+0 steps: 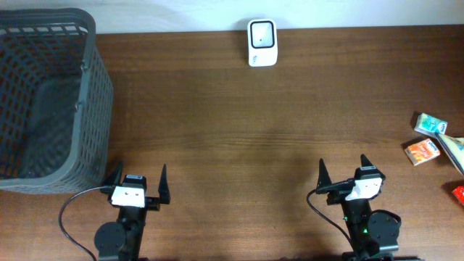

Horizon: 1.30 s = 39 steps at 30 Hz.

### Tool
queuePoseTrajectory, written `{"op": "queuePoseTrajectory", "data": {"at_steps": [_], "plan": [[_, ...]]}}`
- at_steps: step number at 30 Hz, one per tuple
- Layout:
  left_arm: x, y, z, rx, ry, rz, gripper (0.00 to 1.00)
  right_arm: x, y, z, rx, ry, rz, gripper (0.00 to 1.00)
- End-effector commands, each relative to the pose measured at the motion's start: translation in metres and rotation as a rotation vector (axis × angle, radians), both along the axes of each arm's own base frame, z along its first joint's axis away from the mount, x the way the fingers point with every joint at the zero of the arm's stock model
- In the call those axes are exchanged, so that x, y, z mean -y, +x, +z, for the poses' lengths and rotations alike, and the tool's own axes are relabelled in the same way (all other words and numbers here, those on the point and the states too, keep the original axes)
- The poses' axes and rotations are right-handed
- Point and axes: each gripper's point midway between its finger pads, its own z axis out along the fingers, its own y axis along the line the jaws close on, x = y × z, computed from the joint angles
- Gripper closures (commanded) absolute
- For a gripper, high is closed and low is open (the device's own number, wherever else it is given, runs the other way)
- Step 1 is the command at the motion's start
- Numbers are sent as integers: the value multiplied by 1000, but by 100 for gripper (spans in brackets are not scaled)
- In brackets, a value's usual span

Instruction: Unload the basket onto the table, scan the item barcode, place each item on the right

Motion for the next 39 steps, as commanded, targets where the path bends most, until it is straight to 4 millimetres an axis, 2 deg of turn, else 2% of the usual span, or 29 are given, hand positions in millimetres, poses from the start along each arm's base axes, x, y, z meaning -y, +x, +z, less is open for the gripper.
{"op": "queuePoseTrajectory", "data": {"at_steps": [1, 7, 12, 25, 39], "plan": [[-7, 0, -3, -1, -7, 38, 1, 1, 0, -3, -4, -2, -1, 2], [-21, 0, -6, -16, -109, 129, 1, 1, 0, -3, -4, -2, -1, 2], [-26, 0, -6, -16, -113, 157, 1, 1, 0, -3, -4, -2, -1, 2], [-20, 0, -6, -15, -115, 125, 1, 1, 0, -3, -3, -2, -1, 2], [-23, 0, -7, -18, -110, 139, 1, 1, 0, -3, -4, -2, -1, 2]]}}
